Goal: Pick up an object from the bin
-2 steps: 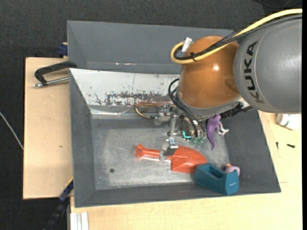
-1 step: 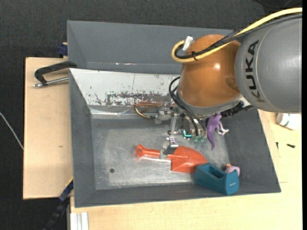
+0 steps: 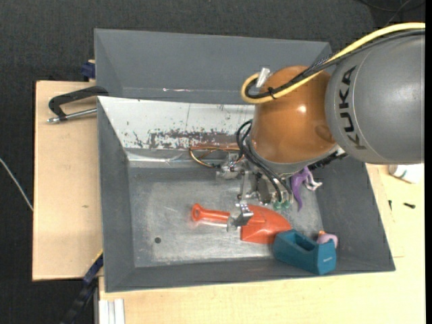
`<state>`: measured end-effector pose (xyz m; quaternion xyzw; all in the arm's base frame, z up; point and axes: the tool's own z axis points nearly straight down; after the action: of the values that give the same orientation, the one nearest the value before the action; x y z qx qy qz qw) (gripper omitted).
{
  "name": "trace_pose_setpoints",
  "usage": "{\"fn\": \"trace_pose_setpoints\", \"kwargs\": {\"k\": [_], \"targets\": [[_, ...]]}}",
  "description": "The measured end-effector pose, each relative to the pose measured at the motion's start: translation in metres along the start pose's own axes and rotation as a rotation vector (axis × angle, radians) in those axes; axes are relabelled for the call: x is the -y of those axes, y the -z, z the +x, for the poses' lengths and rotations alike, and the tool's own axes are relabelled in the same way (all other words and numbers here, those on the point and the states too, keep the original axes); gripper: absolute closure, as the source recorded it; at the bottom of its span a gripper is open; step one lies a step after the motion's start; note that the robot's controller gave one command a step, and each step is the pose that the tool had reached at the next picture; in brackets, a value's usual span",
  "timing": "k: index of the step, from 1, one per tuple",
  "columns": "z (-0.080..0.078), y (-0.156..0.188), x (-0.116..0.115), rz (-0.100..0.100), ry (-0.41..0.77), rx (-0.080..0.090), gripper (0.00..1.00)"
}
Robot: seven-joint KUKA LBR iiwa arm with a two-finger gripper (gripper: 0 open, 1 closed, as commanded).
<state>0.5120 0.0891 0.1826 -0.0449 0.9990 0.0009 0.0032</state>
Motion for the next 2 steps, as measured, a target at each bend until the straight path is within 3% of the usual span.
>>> {"fn": "trace_pose_setpoints", "kwargs": {"k": [1,2], "targets": [[-0.0018,-0.1076,0.0066,0.000,0.251,0.000,1.00],[-0.0018,-0.1076,0.0066,0.000,0.251,0.000,1.00]]}}
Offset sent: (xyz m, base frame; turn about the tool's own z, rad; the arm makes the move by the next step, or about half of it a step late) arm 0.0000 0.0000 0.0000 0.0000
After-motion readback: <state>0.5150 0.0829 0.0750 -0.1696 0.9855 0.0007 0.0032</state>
